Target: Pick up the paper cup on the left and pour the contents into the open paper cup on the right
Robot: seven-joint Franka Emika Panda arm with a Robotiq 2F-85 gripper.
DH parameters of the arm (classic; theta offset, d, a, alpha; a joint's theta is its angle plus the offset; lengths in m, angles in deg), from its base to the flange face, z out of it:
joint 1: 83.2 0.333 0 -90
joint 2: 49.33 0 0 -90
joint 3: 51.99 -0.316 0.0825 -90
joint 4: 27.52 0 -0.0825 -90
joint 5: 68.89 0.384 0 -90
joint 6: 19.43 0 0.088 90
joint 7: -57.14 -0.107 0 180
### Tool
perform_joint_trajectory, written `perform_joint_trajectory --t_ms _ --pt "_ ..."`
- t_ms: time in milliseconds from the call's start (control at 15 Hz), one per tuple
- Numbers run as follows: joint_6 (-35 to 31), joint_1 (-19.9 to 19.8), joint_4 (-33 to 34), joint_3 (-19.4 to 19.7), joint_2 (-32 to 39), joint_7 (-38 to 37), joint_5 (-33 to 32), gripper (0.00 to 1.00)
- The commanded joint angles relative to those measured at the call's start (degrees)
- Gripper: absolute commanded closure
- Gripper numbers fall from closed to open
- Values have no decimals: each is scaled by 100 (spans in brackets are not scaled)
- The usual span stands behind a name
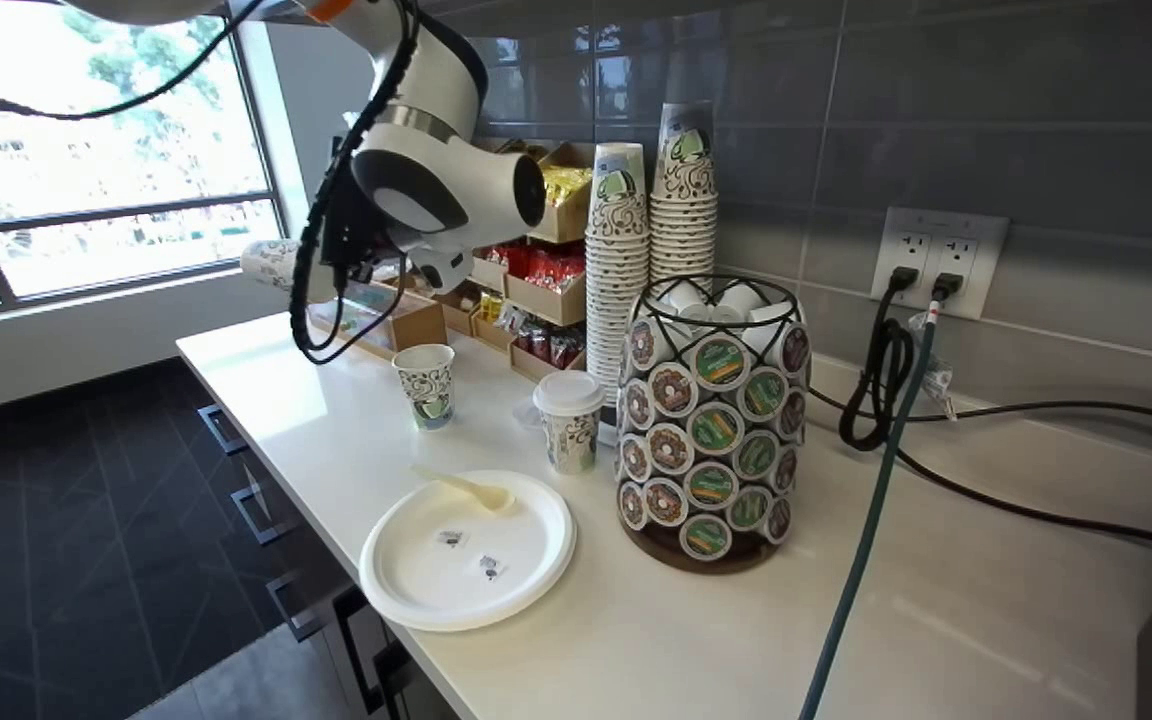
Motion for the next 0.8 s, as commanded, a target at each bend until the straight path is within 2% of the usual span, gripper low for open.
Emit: perform_joint_trajectory --t_ms 0,667,733 --pt "-730 316 -212 -208 -487 72 -776 99" --pt "-2038 905 -80 -988 -715 123 -3152 99" --pt "-1834 772 0 -965 -632 28 -2758 99"
